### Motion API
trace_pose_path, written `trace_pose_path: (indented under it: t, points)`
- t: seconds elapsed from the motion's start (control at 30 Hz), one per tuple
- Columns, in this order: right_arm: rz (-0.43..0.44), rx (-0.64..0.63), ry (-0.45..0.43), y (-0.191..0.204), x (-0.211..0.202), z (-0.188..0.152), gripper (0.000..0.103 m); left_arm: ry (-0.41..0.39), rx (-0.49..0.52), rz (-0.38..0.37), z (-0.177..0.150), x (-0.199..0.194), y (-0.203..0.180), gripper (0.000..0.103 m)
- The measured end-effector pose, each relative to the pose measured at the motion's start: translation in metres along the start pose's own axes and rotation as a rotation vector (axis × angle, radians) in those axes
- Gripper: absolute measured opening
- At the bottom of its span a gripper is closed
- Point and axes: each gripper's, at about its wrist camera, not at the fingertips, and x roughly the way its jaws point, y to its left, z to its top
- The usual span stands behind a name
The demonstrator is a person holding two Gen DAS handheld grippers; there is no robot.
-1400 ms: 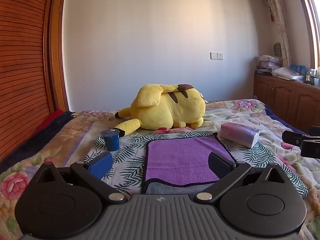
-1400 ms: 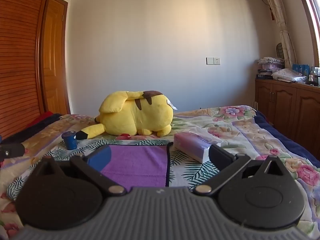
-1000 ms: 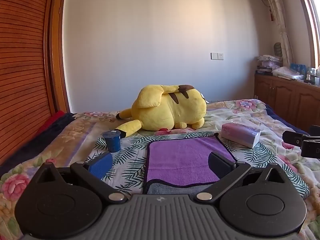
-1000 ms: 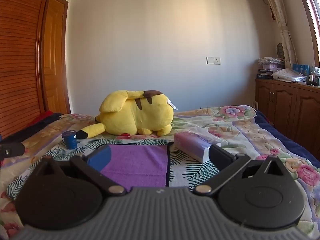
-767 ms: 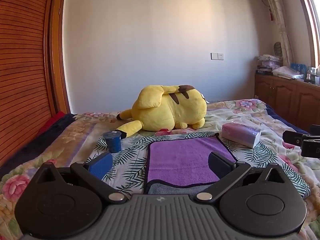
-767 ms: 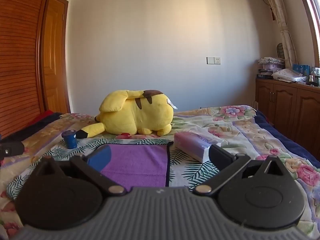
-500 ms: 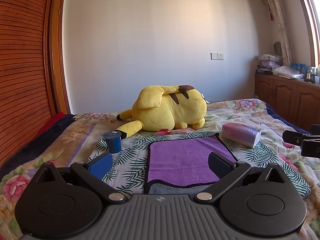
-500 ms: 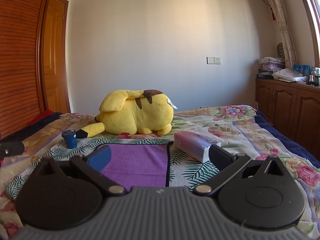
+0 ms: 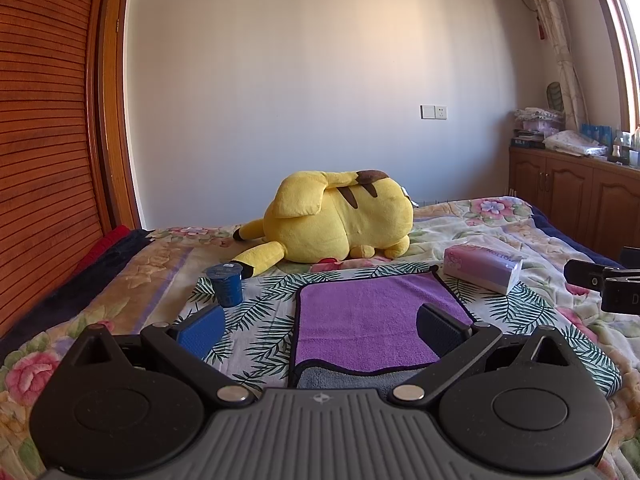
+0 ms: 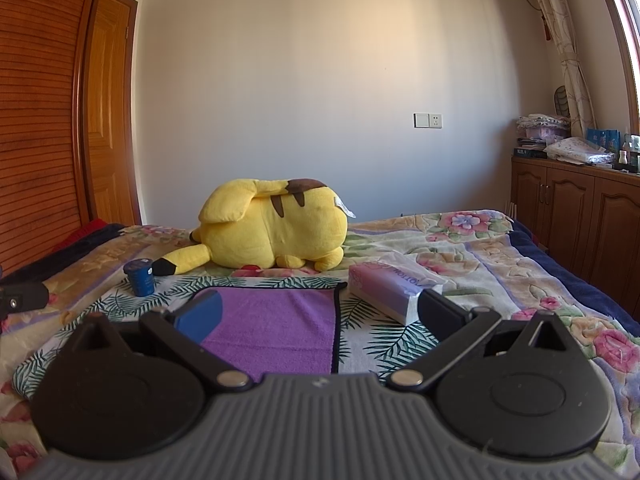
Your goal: Fold towel
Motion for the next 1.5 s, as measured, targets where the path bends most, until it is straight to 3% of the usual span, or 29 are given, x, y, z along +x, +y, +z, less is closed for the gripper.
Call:
trace_pose_path:
  t: [1.17, 1.5]
  points:
    - [0.0, -0.001, 0.004, 0.0026, 0.0006, 0.0013, 0.103, 0.002, 0.008, 0.002, 0.0002, 0.0007, -0.001, 0.087]
    - [0.001, -0.01, 0.018, 0.0057, 0.0026, 0.003, 0.103, 0.045, 0.029, 0.003, -0.0042, 0.0089, 0.0034, 0.087]
